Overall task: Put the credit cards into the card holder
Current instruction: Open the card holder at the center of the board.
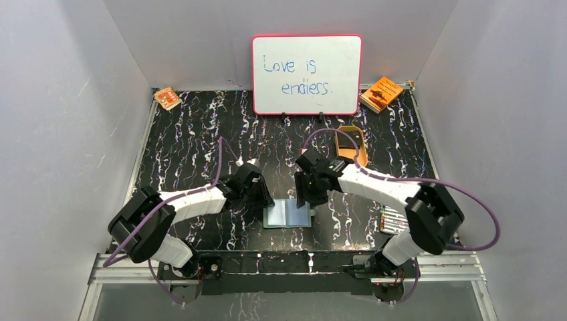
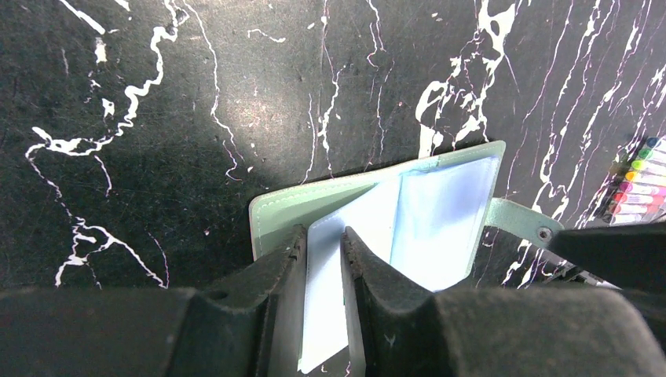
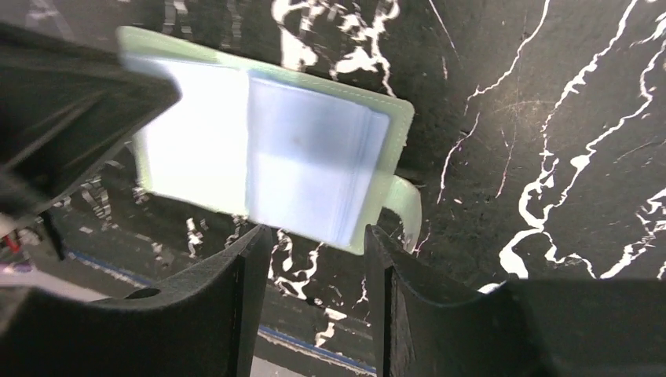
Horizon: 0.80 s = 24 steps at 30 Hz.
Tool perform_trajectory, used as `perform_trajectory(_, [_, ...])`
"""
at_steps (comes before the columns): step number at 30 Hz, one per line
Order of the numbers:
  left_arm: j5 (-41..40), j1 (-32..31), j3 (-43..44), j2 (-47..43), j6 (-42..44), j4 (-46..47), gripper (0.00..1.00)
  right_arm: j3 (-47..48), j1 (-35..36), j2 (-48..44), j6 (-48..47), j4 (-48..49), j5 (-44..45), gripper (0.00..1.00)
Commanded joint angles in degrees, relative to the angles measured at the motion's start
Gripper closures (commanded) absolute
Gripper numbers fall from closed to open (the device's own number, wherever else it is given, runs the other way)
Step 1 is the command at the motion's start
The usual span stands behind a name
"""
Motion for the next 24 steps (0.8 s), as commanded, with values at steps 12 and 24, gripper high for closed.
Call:
perform_trajectory(12, [-4.8,-0.1,0.4,-1.5,0.5,-8.4,0.65,-3.2,0.6,-0.4,-1.7,18.5,-12.1,0.55])
perform_trajectory(24, [-6.1,-0.1,1.9,-5.4,0.8,-12.7,0.38,-9.3,0.5,-0.1,-0.6,18.9,-7.6,0.55])
